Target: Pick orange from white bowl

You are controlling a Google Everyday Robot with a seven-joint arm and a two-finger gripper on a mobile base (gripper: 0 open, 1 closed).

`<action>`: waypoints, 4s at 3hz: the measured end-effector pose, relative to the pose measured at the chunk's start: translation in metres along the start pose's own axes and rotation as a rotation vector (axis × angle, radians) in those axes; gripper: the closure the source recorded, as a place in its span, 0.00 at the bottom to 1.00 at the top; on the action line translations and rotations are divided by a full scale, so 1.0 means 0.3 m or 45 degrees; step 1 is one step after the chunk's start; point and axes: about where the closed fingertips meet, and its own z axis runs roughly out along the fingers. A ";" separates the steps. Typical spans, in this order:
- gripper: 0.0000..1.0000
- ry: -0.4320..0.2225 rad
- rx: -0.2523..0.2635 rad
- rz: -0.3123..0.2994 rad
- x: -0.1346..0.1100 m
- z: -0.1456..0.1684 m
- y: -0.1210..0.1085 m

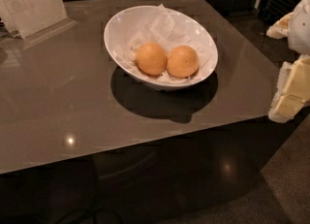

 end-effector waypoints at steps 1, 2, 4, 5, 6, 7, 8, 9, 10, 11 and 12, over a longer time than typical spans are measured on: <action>0.00 0.000 0.000 0.000 0.000 0.000 0.000; 0.00 -0.002 0.045 0.084 0.038 -0.053 0.028; 0.00 -0.237 0.016 0.105 -0.008 -0.004 -0.145; 0.00 -0.358 -0.060 0.061 -0.081 0.061 -0.224; 0.00 -0.434 -0.139 0.000 -0.173 0.127 -0.275; 0.00 -0.440 -0.140 0.000 -0.177 0.133 -0.284; 0.00 -0.471 -0.111 -0.001 -0.191 0.128 -0.297; 0.00 -0.505 -0.126 -0.034 -0.239 0.159 -0.327; 0.00 -0.533 -0.192 -0.073 -0.305 0.227 -0.341; 0.00 -0.502 -0.264 -0.131 -0.377 0.301 -0.326; 0.00 -0.516 -0.254 -0.118 -0.378 0.303 -0.331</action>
Offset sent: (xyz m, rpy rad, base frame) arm -0.0367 -0.0278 0.0198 0.0296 -0.0357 -0.1656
